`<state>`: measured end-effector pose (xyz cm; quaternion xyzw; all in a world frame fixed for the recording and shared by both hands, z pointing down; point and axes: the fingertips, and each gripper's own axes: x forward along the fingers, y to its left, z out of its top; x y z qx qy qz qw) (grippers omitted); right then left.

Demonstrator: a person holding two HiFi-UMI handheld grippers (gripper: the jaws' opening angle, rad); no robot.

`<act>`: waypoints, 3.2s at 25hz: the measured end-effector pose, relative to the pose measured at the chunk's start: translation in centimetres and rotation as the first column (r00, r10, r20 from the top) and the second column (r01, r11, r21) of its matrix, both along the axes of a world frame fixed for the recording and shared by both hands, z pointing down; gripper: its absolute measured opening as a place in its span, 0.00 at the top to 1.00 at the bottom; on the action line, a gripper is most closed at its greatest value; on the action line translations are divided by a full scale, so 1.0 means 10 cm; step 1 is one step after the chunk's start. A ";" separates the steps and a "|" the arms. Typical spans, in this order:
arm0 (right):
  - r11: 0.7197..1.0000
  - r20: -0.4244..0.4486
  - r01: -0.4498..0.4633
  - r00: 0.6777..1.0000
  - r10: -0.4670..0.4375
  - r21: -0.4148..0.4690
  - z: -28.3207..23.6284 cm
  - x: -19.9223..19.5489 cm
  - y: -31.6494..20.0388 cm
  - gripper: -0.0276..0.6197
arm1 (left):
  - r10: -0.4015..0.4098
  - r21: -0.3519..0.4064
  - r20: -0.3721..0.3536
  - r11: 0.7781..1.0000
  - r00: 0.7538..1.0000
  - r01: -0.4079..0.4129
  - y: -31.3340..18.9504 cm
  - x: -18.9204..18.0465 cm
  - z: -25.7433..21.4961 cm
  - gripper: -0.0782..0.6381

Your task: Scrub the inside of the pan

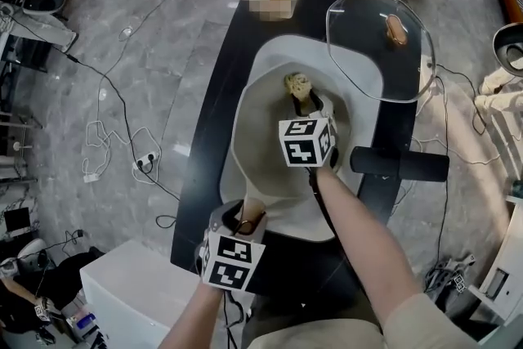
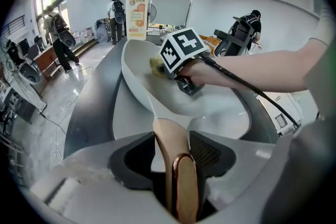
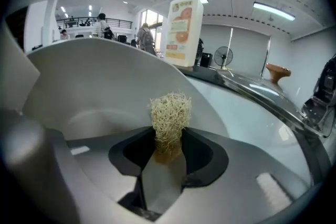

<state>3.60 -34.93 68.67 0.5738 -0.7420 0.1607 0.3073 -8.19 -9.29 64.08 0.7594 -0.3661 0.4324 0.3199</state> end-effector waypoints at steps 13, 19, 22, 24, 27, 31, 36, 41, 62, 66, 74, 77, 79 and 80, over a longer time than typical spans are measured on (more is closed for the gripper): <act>0.929 -0.144 -0.094 0.989 0.045 -0.358 0.49 0.37 0.91 0.73 | -0.009 -0.002 -0.015 1.000 1.000 0.009 0.01 0.00 0.00 0.59; 0.840 -0.042 0.068 0.993 -0.108 -0.539 0.51 0.11 1.40 0.73 | -0.007 -0.012 -0.046 1.000 0.999 0.007 0.04 0.00 0.00 0.59; 0.776 0.029 0.168 0.981 -0.190 -0.607 0.42 -0.05 1.62 0.73 | -0.005 -0.011 -0.056 1.000 0.998 0.005 0.04 0.00 -0.02 0.59; 0.745 0.066 0.237 0.965 -0.252 -0.623 0.34 -0.19 1.72 0.73 | -0.005 -0.010 -0.062 1.000 0.998 0.004 0.05 0.00 -0.02 0.59; 0.689 0.125 0.369 0.917 -0.379 -0.624 0.19 -0.50 1.84 0.73 | -0.005 -0.010 -0.068 1.000 0.998 0.004 0.06 0.00 -0.02 0.59; 0.672 0.174 0.483 0.863 -0.475 -0.561 -0.08 -0.93 1.79 0.72 | -0.006 -0.011 -0.068 1.000 0.998 0.005 0.04 0.01 -0.06 0.59; 0.794 0.289 0.454 0.887 -0.360 -0.404 -0.26 -1.17 1.35 0.73 | -0.006 -0.012 -0.063 1.000 0.998 0.005 0.05 0.01 -0.05 0.59; 0.891 0.247 0.362 0.922 -0.298 -0.273 -0.26 -1.10 0.82 0.72 | -0.006 -0.001 -0.058 1.000 0.998 0.006 0.04 0.01 -0.05 0.60; 0.775 -0.107 0.220 0.932 -0.346 -0.592 0.57 0.01 1.28 0.74 | -0.006 0.005 -0.059 1.000 0.998 0.006 0.00 -0.01 -0.02 0.60; 0.655 0.000 0.414 0.846 -0.534 -0.632 0.37 -0.43 1.68 0.73 | -0.009 0.006 -0.062 1.000 0.998 0.009 0.00 0.01 -0.04 0.60; 0.737 0.196 0.526 0.848 -0.493 -0.423 -0.12 -1.15 1.50 0.73 | -0.006 0.014 -0.058 1.000 0.998 0.007 0.01 -0.01 -0.05 0.60; 0.794 0.203 0.500 0.866 -0.456 -0.347 -0.16 -1.19 1.25 0.73 | -0.006 0.021 -0.057 1.000 0.998 0.007 0.00 -0.01 -0.05 0.60; 0.838 0.207 0.457 0.888 -0.411 -0.297 -0.17 -1.19 1.07 0.73 | -0.006 0.024 -0.058 1.000 0.998 0.008 0.00 -0.01 -0.05 0.60; 0.860 0.211 0.431 0.899 -0.384 -0.271 -0.19 -1.18 0.98 0.73 | -0.007 0.027 -0.057 1.000 0.998 0.008 0.00 -0.02 -0.04 0.60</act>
